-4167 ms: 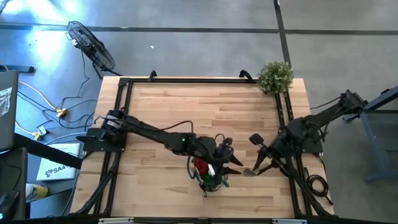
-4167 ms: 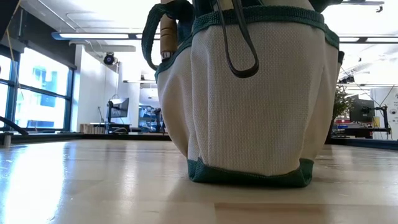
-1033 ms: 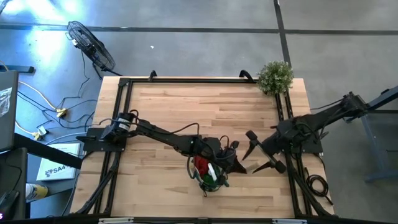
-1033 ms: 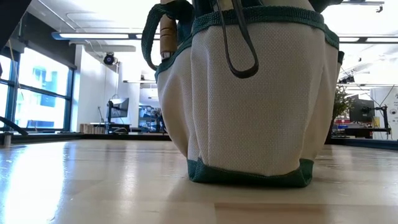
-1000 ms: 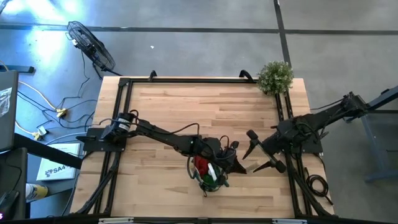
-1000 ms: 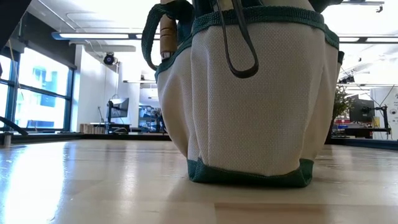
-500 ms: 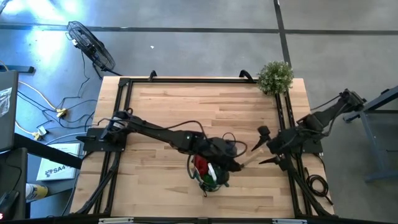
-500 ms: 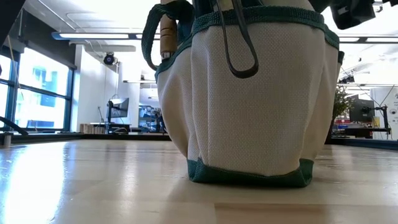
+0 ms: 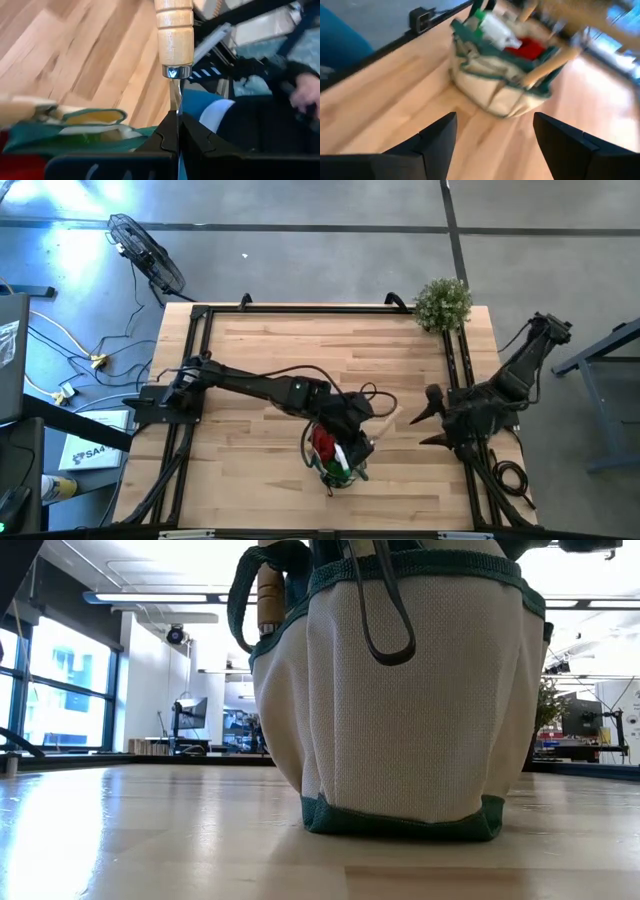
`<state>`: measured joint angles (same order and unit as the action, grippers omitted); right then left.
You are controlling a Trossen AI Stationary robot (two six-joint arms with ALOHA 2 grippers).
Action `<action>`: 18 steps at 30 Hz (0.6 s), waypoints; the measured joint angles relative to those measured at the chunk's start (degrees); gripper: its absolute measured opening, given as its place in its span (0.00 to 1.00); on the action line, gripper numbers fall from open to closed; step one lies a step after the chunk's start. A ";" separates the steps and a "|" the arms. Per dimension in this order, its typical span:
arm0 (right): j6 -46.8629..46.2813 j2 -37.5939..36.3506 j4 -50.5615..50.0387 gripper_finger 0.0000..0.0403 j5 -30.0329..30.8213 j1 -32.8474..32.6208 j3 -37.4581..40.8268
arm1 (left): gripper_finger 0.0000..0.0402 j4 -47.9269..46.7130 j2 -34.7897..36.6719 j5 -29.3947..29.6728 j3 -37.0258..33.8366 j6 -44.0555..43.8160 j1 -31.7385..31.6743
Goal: Pick & Place Garden tools in Gardening bag
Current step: Put the trowel into the gardening bag
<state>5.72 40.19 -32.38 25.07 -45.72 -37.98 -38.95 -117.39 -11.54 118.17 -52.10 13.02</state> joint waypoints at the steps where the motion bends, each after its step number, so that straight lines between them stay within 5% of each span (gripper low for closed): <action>1: 1.89 0.27 0.97 0.63 2.51 -1.24 -0.01 | 0.00 -0.52 -0.08 -0.01 0.00 -1.54 -0.34; 6: 11.32 2.67 5.29 0.63 15.72 -7.72 -0.02 | 0.00 -1.13 -0.08 1.48 -0.01 -4.11 -1.16; 13: 26.20 10.88 12.05 0.63 44.42 -13.21 -0.02 | 0.00 1.27 -0.24 2.05 -0.02 -6.17 -2.31; 18: 30.62 17.20 13.62 0.63 48.13 -11.58 -0.02 | 0.00 5.04 -0.74 2.46 -0.09 -5.83 -2.93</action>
<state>36.34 57.39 -18.76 73.20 -57.30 -38.00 -33.91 -118.13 -9.09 118.08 -57.93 10.09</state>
